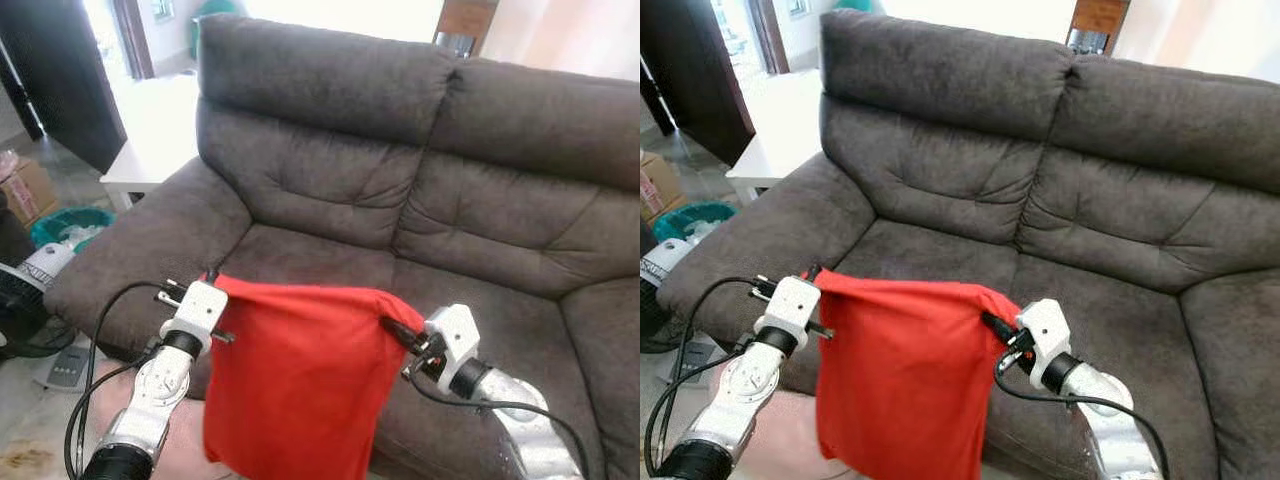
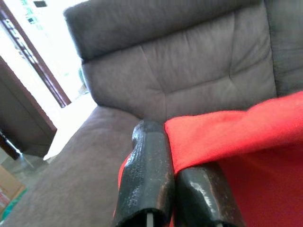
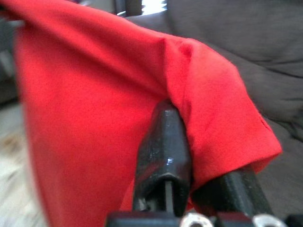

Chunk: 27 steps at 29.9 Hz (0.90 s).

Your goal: Move the pillow to the sofa from floor

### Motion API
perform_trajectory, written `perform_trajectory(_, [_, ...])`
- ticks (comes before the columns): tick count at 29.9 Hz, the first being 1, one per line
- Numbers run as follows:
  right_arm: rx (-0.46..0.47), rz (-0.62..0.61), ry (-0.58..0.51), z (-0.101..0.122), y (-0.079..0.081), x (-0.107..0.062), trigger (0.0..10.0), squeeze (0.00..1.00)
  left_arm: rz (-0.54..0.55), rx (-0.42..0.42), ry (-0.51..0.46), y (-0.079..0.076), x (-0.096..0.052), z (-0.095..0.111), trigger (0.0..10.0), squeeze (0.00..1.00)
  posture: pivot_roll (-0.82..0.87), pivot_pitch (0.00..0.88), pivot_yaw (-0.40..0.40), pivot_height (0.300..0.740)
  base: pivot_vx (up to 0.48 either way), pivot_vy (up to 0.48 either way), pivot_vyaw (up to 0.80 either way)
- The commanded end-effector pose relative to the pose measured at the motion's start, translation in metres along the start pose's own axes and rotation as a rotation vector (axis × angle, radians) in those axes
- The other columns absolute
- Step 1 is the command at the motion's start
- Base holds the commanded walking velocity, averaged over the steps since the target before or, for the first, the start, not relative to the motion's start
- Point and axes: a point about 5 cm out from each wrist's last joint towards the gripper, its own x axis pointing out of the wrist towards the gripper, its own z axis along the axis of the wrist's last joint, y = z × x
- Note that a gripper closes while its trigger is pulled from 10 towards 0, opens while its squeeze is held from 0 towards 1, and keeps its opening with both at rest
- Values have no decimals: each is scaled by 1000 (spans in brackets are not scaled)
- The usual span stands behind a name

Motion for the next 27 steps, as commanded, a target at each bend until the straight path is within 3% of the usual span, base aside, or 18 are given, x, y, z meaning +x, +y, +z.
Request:
perform_trajectory(1, [3, -136, -32, 2, -14, -5, 10000, 0, 159, -30, -172, 27, 12, 39, 10000, 0, 123, 0, -68, 740, 0, 0, 0])
perform_trajectory(3, [55, -250, -87, 5, -17, -5, 10000, 0, 182, -42, -179, 22, 11, 44, 10000, 0, 121, 0, -66, 740, 0, 0, 0])
perform_trajectory(9, [92, -349, -184, 16, -17, 2, 10000, 0, 197, -68, -126, 12, 7, 45, 10000, 0, 115, 0, -64, 740, 0, 0, 0])
perform_trajectory(15, [100, -342, -281, 36, -10, 14, 10000, 0, 171, -59, -124, 4, 7, 50, 10000, 0, 108, 1, -65, 740, 0, -221, 0])
perform_trajectory(21, [110, -365, -288, 40, -13, 18, 10000, 0, 166, -61, -114, 4, 9, 51, 10000, 0, 106, 12, -69, 740, 0, -406, 0])
perform_trajectory(27, [115, -367, -282, 40, -13, 20, 10000, 0, 157, -62, -87, 4, 6, 46, 10000, 0, 104, 18, -73, 740, 0, -406, -770])
